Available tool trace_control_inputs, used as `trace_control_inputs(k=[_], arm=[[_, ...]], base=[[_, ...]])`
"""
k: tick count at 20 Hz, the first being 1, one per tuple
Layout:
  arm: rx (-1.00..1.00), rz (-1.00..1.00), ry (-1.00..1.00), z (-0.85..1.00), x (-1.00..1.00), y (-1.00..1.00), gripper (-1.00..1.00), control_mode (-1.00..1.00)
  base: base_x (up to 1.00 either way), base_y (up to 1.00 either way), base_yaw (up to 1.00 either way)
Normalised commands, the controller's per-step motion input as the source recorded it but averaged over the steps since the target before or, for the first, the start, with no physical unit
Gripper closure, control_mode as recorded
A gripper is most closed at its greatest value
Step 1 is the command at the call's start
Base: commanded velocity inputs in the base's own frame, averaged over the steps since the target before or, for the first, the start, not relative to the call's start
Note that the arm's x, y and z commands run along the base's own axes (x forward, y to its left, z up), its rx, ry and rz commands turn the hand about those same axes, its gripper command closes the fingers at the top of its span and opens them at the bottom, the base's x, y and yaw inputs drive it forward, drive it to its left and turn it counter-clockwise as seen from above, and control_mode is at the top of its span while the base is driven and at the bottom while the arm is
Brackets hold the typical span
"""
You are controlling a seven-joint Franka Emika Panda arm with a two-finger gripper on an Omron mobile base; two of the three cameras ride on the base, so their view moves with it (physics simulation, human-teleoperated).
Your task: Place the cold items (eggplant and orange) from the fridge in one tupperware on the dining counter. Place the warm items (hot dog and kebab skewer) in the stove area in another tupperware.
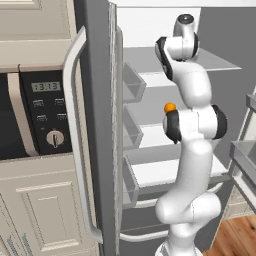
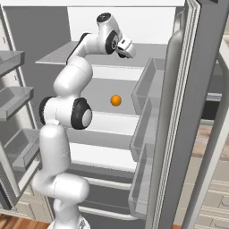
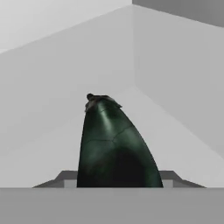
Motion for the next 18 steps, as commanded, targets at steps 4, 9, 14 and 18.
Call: trace_control_inputs(k=[4,9,14,18], arm=[[0.22,0.0,-0.55,-0.4,-0.65,0.16,1.0,-1.0],[0.17,0.0,-0.68,-0.01,-0.9,0.64,1.0,-1.0],[0.01,0.0,-0.15,-0.05,-1.0,0.86,1.0,-1.0],[0.0,0.0,-0.03,0.28,-1.0,0.2,1.0,-1.0]], base=[[0.0,0.0,0.0],[0.0,0.0,0.0],[0.0,0.0,0.0],[0.0,0.0,0.0]])
